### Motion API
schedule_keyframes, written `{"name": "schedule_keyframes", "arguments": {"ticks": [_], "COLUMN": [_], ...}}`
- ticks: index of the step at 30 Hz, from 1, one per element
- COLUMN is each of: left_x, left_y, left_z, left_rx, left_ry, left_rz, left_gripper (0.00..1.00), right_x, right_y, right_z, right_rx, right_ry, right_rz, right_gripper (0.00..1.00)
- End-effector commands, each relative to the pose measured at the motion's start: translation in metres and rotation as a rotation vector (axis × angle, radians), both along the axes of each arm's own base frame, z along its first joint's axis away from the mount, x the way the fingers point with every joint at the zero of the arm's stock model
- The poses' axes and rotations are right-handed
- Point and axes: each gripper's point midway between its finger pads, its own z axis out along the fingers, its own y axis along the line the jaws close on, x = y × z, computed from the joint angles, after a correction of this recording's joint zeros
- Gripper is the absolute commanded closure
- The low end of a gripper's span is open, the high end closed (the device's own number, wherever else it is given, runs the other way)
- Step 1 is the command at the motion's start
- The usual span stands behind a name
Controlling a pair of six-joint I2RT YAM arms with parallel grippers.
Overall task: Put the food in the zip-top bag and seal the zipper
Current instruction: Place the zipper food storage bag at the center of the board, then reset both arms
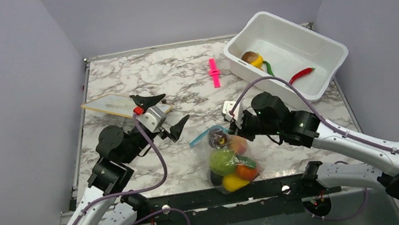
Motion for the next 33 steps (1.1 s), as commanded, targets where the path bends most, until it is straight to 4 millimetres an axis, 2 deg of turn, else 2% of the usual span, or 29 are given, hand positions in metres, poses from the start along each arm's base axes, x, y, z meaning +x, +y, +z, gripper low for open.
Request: {"name": "schedule_keyframes", "arguments": {"ticks": [1,5,8,15,18,22,25,26,27,28,33], "left_x": [0.007,0.012,0.015,0.023,0.028,0.034,0.039,0.040,0.041,0.041,0.041], "left_y": [0.003,0.004,0.007,0.015,0.019,0.023,0.028,0.029,0.030,0.031,0.034], "left_z": [-0.005,-0.011,-0.017,-0.026,-0.031,-0.040,-0.043,-0.043,-0.042,-0.041,-0.036], "left_rx": [-0.034,-0.039,-0.041,-0.110,-0.145,-0.163,-0.194,-0.203,-0.216,-0.229,-0.255], "left_ry": [0.061,0.101,0.134,0.240,0.297,0.378,0.429,0.436,0.440,0.443,0.445], "left_rz": [0.045,0.070,0.100,0.188,0.237,0.296,0.353,0.362,0.371,0.379,0.396], "left_gripper": [0.01,0.01,0.01,0.01,0.01,0.01,0.01,0.01,0.01,0.01,0.01], "right_x": [0.040,0.067,0.090,0.116,0.120,0.119,0.113,0.111,0.109,0.105,0.090], "right_y": [0.002,0.004,-0.003,-0.016,-0.018,-0.021,-0.024,-0.025,-0.025,-0.026,-0.032], "right_z": [0.022,0.027,0.023,0.043,0.045,0.048,0.059,0.064,0.070,0.076,0.108], "right_rx": [0.004,0.009,-0.009,0.050,0.057,0.076,0.125,0.148,0.178,0.209,0.424], "right_ry": [-0.184,-0.248,-0.260,-0.275,-0.271,-0.245,-0.224,-0.213,-0.202,-0.190,-0.063], "right_rz": [-0.089,-0.145,-0.230,-0.370,-0.400,-0.433,-0.455,-0.466,-0.477,-0.482,-0.588], "right_gripper": [0.99,0.99,0.99,0.96,0.81,0.46,0.31,0.21,0.04,0.00,0.00]}}
